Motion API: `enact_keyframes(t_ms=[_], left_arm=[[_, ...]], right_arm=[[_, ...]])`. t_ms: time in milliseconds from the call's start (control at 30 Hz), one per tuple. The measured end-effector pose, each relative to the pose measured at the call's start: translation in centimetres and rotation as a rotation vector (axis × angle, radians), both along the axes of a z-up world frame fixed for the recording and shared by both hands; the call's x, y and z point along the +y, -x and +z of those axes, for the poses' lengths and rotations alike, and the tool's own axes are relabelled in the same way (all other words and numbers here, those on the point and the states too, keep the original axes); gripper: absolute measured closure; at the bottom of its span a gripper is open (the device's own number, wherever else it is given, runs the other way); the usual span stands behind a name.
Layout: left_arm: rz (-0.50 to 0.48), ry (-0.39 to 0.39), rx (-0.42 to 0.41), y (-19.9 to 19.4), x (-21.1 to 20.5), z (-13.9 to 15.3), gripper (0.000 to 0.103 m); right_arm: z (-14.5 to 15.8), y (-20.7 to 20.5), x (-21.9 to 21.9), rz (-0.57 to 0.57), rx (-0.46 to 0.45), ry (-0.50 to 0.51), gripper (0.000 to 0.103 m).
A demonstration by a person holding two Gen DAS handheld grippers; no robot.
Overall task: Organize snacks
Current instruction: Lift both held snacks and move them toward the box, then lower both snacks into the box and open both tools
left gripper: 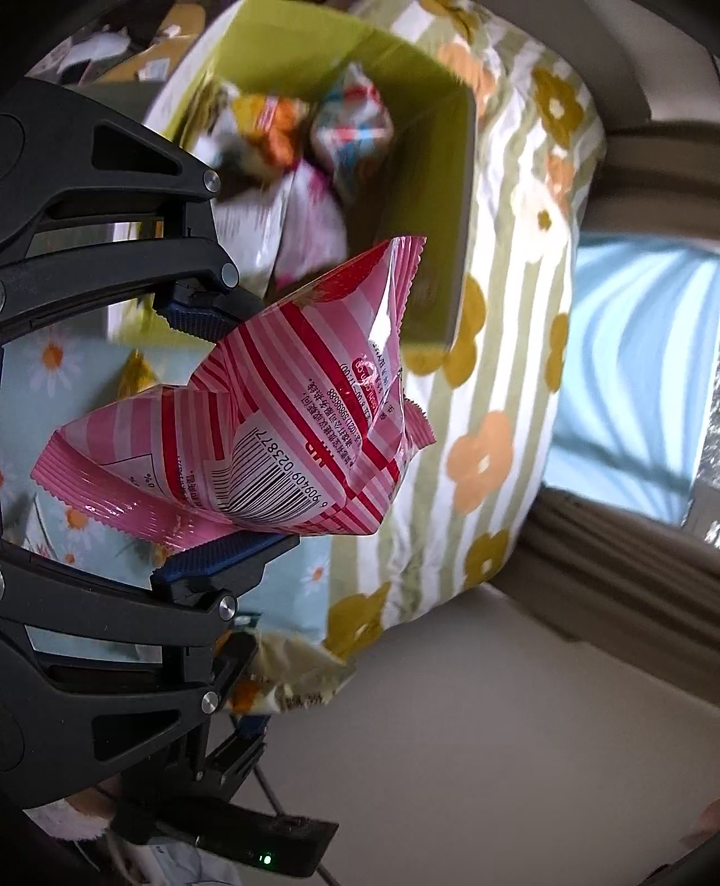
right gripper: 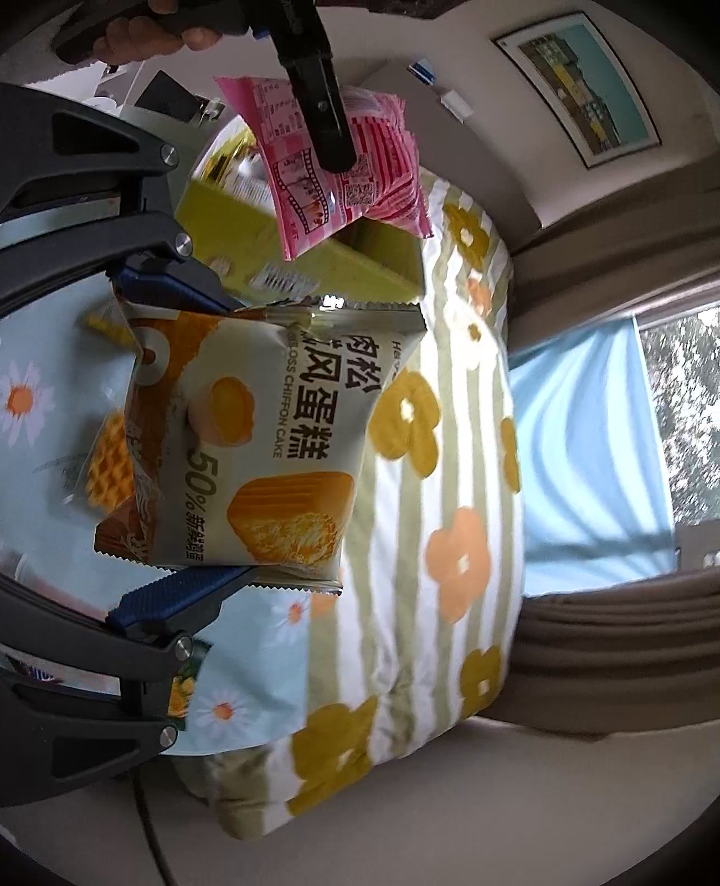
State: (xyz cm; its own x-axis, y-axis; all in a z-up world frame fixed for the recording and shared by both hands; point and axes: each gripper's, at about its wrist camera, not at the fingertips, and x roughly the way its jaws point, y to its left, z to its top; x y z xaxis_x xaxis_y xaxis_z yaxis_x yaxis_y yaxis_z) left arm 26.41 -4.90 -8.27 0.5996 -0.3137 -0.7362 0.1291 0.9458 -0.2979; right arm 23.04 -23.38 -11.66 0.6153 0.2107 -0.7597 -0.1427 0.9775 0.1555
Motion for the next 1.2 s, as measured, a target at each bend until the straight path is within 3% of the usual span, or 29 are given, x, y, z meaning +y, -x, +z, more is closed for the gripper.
enact_keyframes(t_ms=[267,467,800,1067,1133,1167,1200], left_arm=[[0.044,0.003,-0.027,-0.8,8.2,1.8,0.045],[0.063,-0.021,-0.022,-1.3,15.2,1.6,0.045],[0.076,-0.064,0.035,-3.5,24.4,-1.7,0.045],[0.036,-0.134,0.095,-5.0,26.3,-4.7,0.045],[0.027,-0.144,0.101,-4.9,26.2,-5.0,0.040],[0.017,-0.147,0.100,-4.9,26.2,-5.1,0.033],[0.017,-0.160,0.097,-4.8,26.1,-5.2,0.015]], right_arm=[[3.1,-0.9,7.1,0.043,-0.054,0.011,0.027],[3.4,-2.3,13.1,0.065,-0.059,-0.005,0.027],[1.3,-4.7,22.5,0.077,-0.016,-0.006,0.027],[-0.7,-5.9,26.2,0.080,0.046,0.020,0.027],[-1.1,-6.3,26.5,0.081,0.059,0.035,0.027],[-1.2,-6.5,26.6,0.082,0.064,0.037,0.027],[-1.3,-6.7,26.6,0.082,0.068,0.038,0.027]])
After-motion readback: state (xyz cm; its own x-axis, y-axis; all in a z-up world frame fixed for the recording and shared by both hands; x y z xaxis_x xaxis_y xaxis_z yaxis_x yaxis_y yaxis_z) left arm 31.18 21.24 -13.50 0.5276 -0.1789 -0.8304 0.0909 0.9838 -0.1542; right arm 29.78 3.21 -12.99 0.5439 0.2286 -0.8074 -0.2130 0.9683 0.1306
